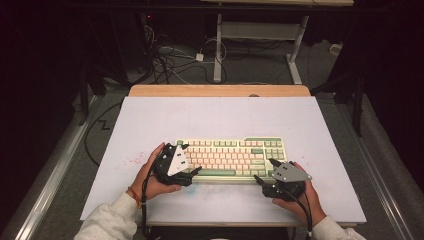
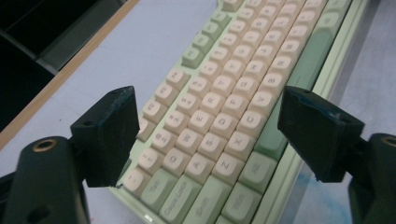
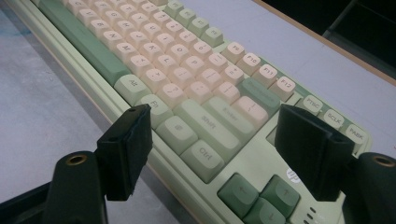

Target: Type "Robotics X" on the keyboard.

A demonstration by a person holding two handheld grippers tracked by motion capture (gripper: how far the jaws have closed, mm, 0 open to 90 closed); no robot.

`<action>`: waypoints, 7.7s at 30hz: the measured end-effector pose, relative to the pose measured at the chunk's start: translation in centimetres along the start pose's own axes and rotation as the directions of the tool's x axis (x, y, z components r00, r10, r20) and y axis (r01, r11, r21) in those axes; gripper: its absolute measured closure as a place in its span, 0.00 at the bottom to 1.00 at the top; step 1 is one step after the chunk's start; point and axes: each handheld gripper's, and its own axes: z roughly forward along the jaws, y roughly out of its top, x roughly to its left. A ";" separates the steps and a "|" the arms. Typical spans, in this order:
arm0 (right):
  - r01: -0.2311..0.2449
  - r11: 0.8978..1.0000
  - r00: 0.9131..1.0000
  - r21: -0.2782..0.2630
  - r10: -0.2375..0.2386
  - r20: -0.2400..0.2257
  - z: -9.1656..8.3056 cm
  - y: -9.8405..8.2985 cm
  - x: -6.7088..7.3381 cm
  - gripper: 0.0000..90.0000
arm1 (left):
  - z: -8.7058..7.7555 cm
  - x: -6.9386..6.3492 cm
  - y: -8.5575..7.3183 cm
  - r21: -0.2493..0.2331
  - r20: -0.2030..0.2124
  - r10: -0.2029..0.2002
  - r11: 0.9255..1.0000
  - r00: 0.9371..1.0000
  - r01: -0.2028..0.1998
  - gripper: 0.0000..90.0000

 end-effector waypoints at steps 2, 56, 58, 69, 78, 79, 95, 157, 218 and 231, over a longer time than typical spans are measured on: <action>-0.004 1.000 1.000 -0.004 0.004 -0.002 0.0 0.1 -0.1 0.36 | -0.3 0.1 -0.5 0.005 -0.009 -0.004 1.000 1.000 0.004 0.21; 0.087 0.987 0.982 0.136 -0.061 -0.181 9.5 6.3 0.2 1.00 | -2.5 -0.7 -5.6 0.111 -0.009 -0.080 0.991 0.997 0.080 0.23; 0.091 0.985 0.981 0.147 -0.064 -0.181 9.4 6.4 0.2 1.00 | -2.6 -0.7 -5.5 0.106 -0.013 -0.079 0.991 0.997 0.080 0.23; 0.054 0.996 0.980 0.075 -0.038 -0.193 8.1 6.7 0.0 0.94 | -2.6 -0.6 -5.5 0.107 -0.012 -0.081 0.991 0.997 0.082 0.23; 0.033 0.999 0.983 -0.002 -0.033 -0.179 6.6 7.0 -0.1 0.72 | -2.7 -0.6 -5.6 0.103 -0.011 -0.085 0.991 0.996 0.086 0.24; 0.035 0.999 0.984 -0.007 -0.035 -0.176 6.5 7.0 -0.1 0.68 | -2.7 -0.6 -5.6 0.103 -0.011 -0.085 0.991 0.996 0.085 0.24; 0.014 0.995 0.996 -0.095 -0.022 -0.087 3.8 6.0 -0.2 0.28 | -2.9 -0.4 -5.5 0.094 -0.002 -0.105 0.990 0.994 0.105 0.29; 0.024 1.000 0.999 -0.019 -0.024 -0.026 -0.1 0.0 0.6 0.25 | 2.3 2.3 1.1 0.150 0.200 -0.179 0.977 0.963 0.151 0.98; 0.050 0.999 0.998 0.012 -0.050 -0.045 0.2 -0.2 0.7 0.25 | 6.9 1.8 4.8 0.184 0.186 -0.082 0.982 0.979 0.048 0.91; 0.050 0.999 0.998 0.012 -0.049 -0.046 0.2 -0.2 0.8 0.25 | 4.2 1.7 4.7 0.093 0.099 -0.053 0.995 0.994 0.044 0.56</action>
